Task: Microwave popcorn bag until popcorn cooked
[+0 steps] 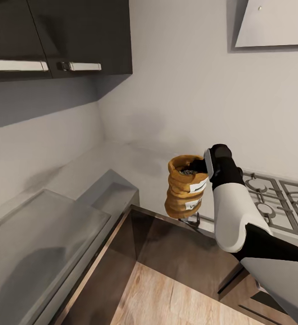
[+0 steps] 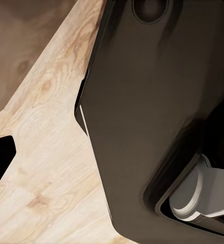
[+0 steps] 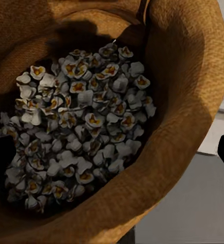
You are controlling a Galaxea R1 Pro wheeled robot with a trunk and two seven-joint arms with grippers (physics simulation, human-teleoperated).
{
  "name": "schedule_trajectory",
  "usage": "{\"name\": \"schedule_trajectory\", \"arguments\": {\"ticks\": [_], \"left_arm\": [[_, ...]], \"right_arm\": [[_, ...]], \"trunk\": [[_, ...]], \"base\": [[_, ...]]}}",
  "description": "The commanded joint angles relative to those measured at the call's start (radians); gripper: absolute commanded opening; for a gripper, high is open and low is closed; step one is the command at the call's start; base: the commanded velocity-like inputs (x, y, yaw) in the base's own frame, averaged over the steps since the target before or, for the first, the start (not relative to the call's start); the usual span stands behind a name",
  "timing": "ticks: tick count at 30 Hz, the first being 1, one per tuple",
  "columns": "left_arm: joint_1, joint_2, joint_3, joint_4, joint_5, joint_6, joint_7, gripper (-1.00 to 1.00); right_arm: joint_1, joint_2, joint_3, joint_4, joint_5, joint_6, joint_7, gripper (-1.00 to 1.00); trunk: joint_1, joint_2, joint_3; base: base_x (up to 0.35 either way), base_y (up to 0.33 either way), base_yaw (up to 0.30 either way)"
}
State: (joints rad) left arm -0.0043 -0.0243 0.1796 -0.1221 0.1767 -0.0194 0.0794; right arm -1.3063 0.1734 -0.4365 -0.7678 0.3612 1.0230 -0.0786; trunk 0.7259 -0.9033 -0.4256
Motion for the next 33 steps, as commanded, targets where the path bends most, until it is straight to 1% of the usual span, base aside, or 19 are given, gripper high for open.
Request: {"name": "schedule_trajectory", "arguments": {"ticks": [1,2,3,4,5,7,9,13,22,23,26,30,33], "left_arm": [[0.000,0.000,-0.001,0.000,0.010,-0.002,0.002,1.00],[0.000,0.000,0.000,0.000,0.011,-0.002,0.002,1.00],[0.000,0.000,0.000,0.000,0.011,-0.002,0.002,1.00],[0.000,0.000,0.000,0.000,0.011,-0.002,0.002,1.00],[0.000,0.000,0.000,0.000,0.011,-0.002,0.002,1.00],[0.000,0.000,0.000,0.000,0.011,-0.002,0.002,1.00],[0.000,0.000,0.000,-0.001,0.011,-0.002,0.002,1.00],[0.000,0.000,0.000,-0.001,0.011,-0.002,0.002,1.00],[0.000,0.000,0.000,-0.001,0.011,-0.002,0.002,1.00],[0.000,0.000,0.000,-0.001,0.011,-0.002,0.002,1.00],[0.000,0.000,0.000,-0.001,0.011,-0.002,0.002,1.00],[0.000,0.000,0.000,-0.001,0.011,-0.002,0.002,1.00],[0.000,0.000,0.000,-0.001,0.011,-0.002,0.002,1.00]], "right_arm": [[-0.001,0.001,-0.005,-0.001,-0.007,0.002,-0.027,1.00],[-0.001,0.001,-0.006,-0.001,-0.007,0.002,-0.046,1.00],[-0.001,0.001,-0.010,0.000,-0.008,0.001,-0.081,1.00],[-0.001,0.001,-0.019,0.000,-0.008,0.001,-0.103,1.00],[-0.001,0.001,-0.042,0.000,-0.009,0.000,-0.126,1.00],[-0.001,0.001,-0.079,-0.001,-0.010,0.001,-0.143,1.00],[-0.001,0.001,-0.093,-0.001,-0.010,0.002,-0.149,1.00],[-0.001,0.001,-0.100,-0.001,-0.013,0.004,-0.149,1.00],[-0.001,0.001,-0.100,-0.001,-0.017,0.007,-0.146,1.00],[-0.001,0.001,-0.100,0.000,-0.027,0.003,-0.146,1.00],[-0.001,0.001,-0.101,0.009,-0.090,-0.001,-0.145,1.00],[-0.001,0.001,-0.101,0.022,-0.114,-0.003,-0.145,1.00],[-0.001,0.001,-0.102,0.052,-0.130,-0.016,-0.145,1.00]], "trunk": [[0.000,-0.001,-0.001],[0.000,-0.001,-0.001],[0.000,-0.001,-0.001],[0.000,-0.001,-0.001],[0.000,-0.001,-0.001],[0.000,-0.001,-0.001],[0.000,-0.001,-0.001],[0.000,-0.001,-0.001],[0.000,-0.001,-0.001],[0.000,-0.001,-0.001],[0.000,-0.001,-0.001],[0.000,-0.001,-0.001],[0.000,-0.001,-0.001]], "base": [[0.000,0.000,0.000],[0.000,0.000,0.000],[0.000,0.000,0.000],[0.000,0.000,0.000],[0.000,0.000,0.000],[0.000,0.000,0.000],[0.000,0.000,0.000],[0.000,0.000,0.000],[0.000,0.000,0.000],[0.000,0.000,0.000],[0.000,0.000,0.000],[0.000,0.000,0.000],[0.000,0.000,0.000]]}}
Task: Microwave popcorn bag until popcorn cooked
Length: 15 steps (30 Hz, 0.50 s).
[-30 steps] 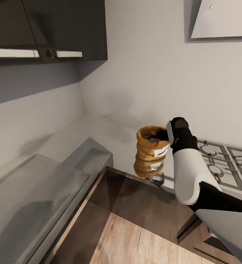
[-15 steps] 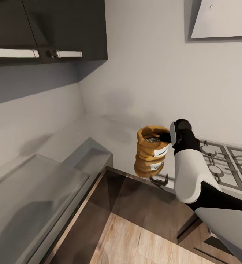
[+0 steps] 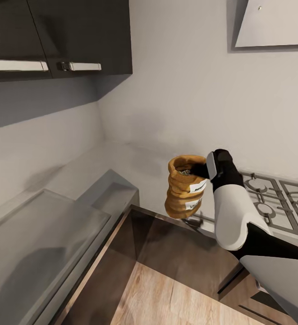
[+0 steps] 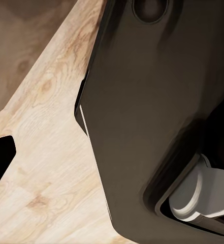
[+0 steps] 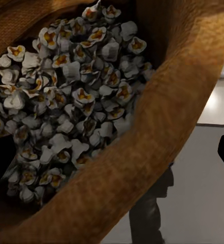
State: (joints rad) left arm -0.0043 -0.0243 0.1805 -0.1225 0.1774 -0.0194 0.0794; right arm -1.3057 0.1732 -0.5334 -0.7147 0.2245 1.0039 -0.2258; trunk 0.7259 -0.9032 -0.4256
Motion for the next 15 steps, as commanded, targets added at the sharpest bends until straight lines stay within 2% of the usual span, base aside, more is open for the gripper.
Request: {"name": "schedule_trajectory", "arguments": {"ticks": [1,12,13,15], "left_arm": [[0.000,0.000,-0.001,0.000,0.010,-0.002,0.002,1.00],[0.000,0.000,-0.001,0.000,0.011,-0.002,0.002,1.00],[0.000,0.000,-0.001,0.000,0.011,-0.002,0.002,1.00],[0.000,0.000,-0.001,0.000,0.011,-0.002,0.002,1.00]], "right_arm": [[-0.001,0.001,-0.005,0.003,0.005,-0.003,0.002,1.00],[-0.001,0.001,-0.010,0.012,0.003,-0.013,0.002,1.00],[-0.001,0.001,-0.010,0.012,0.004,-0.013,0.002,-1.00],[-0.001,0.001,-0.010,0.012,0.004,-0.014,0.002,-1.00]], "trunk": [[0.000,-0.001,-0.001],[0.000,-0.001,-0.001],[0.000,-0.001,-0.001],[0.000,-0.001,-0.001]], "base": [[0.000,0.000,0.000],[0.000,0.000,0.000],[0.000,0.000,0.000],[0.000,0.000,0.000]]}}
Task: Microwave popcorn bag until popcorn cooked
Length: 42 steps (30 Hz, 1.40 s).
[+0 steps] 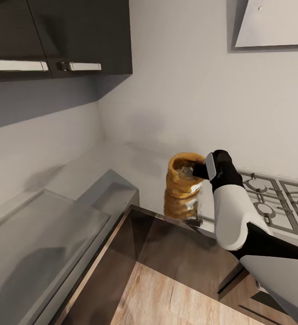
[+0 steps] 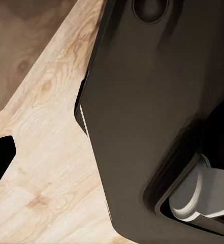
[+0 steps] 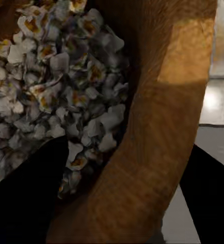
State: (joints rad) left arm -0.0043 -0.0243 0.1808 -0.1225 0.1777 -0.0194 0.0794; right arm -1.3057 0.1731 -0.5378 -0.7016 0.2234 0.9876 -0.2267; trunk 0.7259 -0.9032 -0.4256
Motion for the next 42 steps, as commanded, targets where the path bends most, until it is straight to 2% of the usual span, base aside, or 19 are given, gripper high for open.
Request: {"name": "schedule_trajectory", "arguments": {"ticks": [1,9,14,17,23,27,29,34,37,42], "left_arm": [[0.000,0.000,-0.001,0.000,0.010,-0.002,0.002,1.00],[0.000,0.000,-0.001,0.000,0.010,-0.002,0.002,1.00],[0.000,0.000,-0.001,0.000,0.011,-0.002,0.002,1.00],[0.000,0.000,-0.001,0.000,0.010,-0.002,0.002,1.00],[0.000,0.000,-0.001,0.000,0.011,-0.002,0.002,1.00],[0.000,0.000,-0.001,0.000,0.011,-0.002,0.002,1.00],[0.000,0.000,-0.001,0.000,0.011,-0.002,0.002,1.00],[0.000,0.000,-0.001,0.000,0.010,-0.002,0.002,1.00],[0.000,0.000,-0.001,0.000,0.010,-0.002,0.002,1.00],[0.000,0.000,-0.001,0.000,0.010,-0.002,0.002,1.00]], "right_arm": [[0.000,0.001,-0.005,0.000,0.005,0.001,0.003,-1.00],[0.006,0.001,-0.005,0.008,0.005,-0.018,0.006,-1.00],[0.007,0.001,0.000,0.000,0.007,0.002,0.007,-1.00],[0.007,0.001,0.003,-0.004,0.007,0.060,0.008,-1.00],[0.007,0.001,0.007,-0.012,0.008,0.060,0.007,-1.00],[0.006,0.001,0.057,-0.014,0.007,0.060,0.009,-1.00],[0.007,0.001,0.067,-0.039,0.006,0.060,0.009,-1.00],[0.006,0.001,0.071,-0.140,-0.034,0.060,0.009,-1.00],[0.006,0.001,0.073,-0.155,-0.053,0.060,0.009,-1.00],[0.006,0.001,0.077,-0.157,-0.056,0.060,0.009,-1.00]], "trunk": [[0.000,-0.001,-0.001],[0.000,-0.001,-0.001],[0.000,-0.001,-0.001],[0.000,-0.001,-0.001],[0.000,-0.001,-0.001],[0.000,-0.001,-0.001],[0.000,-0.001,-0.001],[0.000,-0.001,-0.001],[0.000,-0.001,-0.001],[0.000,-0.001,-0.001]], "base": [[0.000,0.000,0.000],[0.000,0.000,0.000],[0.000,0.000,0.000],[0.000,0.000,0.000],[0.000,0.000,0.000],[0.000,0.000,0.000],[0.000,0.000,0.000],[0.000,0.000,0.000],[0.000,0.000,0.000],[0.000,0.000,0.000]]}}
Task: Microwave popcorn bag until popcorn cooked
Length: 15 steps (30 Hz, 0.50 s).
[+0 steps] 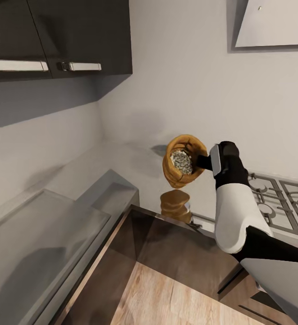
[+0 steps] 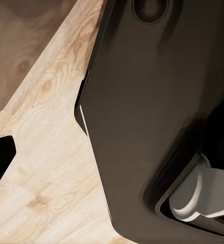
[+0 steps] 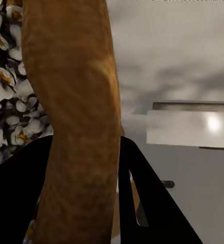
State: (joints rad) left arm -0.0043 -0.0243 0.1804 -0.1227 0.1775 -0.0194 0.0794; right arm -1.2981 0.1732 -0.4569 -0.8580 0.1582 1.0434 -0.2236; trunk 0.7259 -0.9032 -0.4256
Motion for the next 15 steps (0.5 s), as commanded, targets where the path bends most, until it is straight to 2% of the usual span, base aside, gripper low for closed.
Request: {"name": "schedule_trajectory", "arguments": {"ticks": [1,4,6,10,15], "left_arm": [[0.000,0.000,0.000,0.000,0.011,-0.002,0.002,1.00],[0.000,0.000,0.000,0.000,0.010,-0.002,0.002,1.00],[0.000,0.000,-0.001,0.000,0.010,-0.002,0.002,1.00],[0.000,-0.001,-0.002,0.003,0.008,-0.002,0.002,1.00],[0.000,-0.002,-0.005,0.005,0.004,-0.002,0.000,1.00]], "right_arm": [[-0.001,0.001,0.011,-0.001,0.009,0.004,0.006,-1.00],[-0.001,0.001,0.103,-0.001,0.008,0.004,0.009,-1.00],[-0.001,0.001,0.122,-0.001,0.002,0.004,0.022,-1.00],[-0.001,0.001,0.134,-0.001,-0.020,0.004,0.060,-1.00],[-0.001,0.001,0.136,0.006,-0.023,0.004,0.067,-1.00]], "trunk": [[0.000,-0.001,-0.001],[0.000,-0.001,-0.001],[0.000,-0.001,-0.001],[0.000,-0.001,-0.001],[0.000,-0.001,-0.001]], "base": [[0.000,0.000,0.000],[0.000,0.000,0.000],[0.000,0.000,0.000],[0.000,0.000,0.000],[0.000,0.000,0.000]]}}
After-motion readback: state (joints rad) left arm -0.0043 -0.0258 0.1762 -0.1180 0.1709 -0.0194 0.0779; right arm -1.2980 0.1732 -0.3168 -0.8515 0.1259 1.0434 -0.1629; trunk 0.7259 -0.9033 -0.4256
